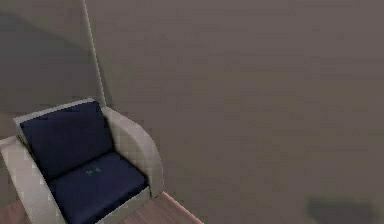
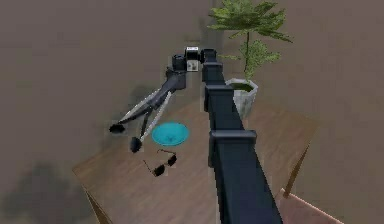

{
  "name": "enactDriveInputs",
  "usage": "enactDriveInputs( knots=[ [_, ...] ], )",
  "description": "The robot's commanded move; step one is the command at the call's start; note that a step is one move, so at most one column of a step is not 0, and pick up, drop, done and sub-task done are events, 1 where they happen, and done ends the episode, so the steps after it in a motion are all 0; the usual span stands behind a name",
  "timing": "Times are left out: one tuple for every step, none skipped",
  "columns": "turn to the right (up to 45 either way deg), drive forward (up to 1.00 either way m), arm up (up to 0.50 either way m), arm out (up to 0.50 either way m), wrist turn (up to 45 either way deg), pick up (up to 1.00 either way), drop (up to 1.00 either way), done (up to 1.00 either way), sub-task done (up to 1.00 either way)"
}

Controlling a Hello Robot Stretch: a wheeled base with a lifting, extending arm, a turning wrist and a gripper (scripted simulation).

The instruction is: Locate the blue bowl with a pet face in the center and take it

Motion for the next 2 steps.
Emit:
enactDriveInputs(
  knots=[
    [0.0,0.00,0.00,0.00,45.0,0.00,0.00,0.00,0.00],
    [0.0,0.00,0.00,0.00,45.0,0.00,0.00,0.00,0.00]
  ],
)
